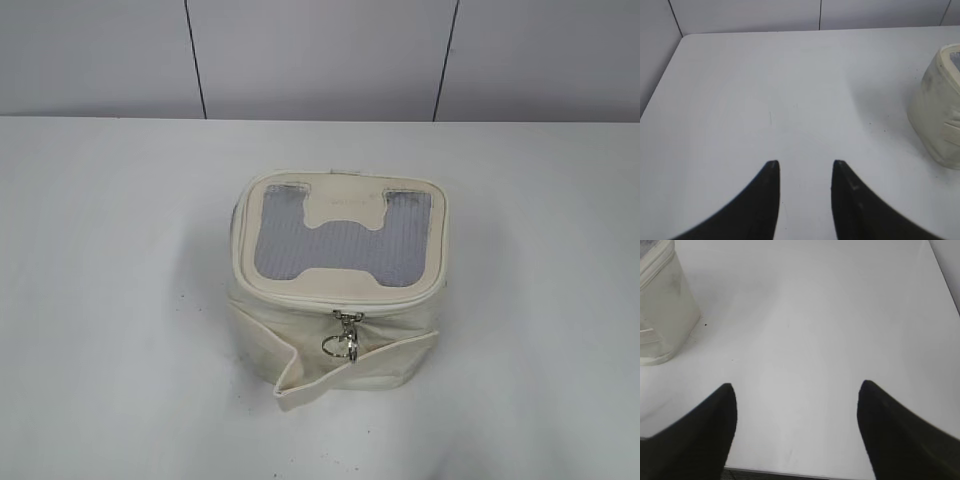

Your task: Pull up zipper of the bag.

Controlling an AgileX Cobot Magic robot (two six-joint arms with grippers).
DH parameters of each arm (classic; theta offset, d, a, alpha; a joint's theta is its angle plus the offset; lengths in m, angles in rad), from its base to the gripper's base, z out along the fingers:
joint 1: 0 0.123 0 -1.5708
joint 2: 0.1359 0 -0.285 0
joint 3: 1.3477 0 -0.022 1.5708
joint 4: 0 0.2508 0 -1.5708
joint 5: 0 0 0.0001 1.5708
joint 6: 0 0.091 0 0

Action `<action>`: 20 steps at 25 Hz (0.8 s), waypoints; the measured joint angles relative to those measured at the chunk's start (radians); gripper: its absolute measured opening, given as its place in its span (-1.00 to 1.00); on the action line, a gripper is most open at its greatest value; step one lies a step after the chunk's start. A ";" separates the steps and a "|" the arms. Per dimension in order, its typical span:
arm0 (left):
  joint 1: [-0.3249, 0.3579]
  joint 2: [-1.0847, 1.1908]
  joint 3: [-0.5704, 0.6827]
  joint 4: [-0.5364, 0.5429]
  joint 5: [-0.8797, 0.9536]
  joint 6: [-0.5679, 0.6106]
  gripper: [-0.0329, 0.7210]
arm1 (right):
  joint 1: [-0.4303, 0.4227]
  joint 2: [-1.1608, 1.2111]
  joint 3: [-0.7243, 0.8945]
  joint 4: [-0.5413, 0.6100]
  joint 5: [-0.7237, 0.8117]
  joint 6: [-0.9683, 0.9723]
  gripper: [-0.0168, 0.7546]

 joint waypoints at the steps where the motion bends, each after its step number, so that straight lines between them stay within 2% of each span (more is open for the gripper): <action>1: 0.000 0.000 0.000 0.000 0.000 0.000 -0.18 | 0.000 0.000 0.001 0.000 -0.001 -0.001 0.56; 20: 0.005 0.000 0.001 -0.002 0.000 0.000 -0.18 | -0.015 0.000 0.001 -0.006 -0.008 -0.004 0.56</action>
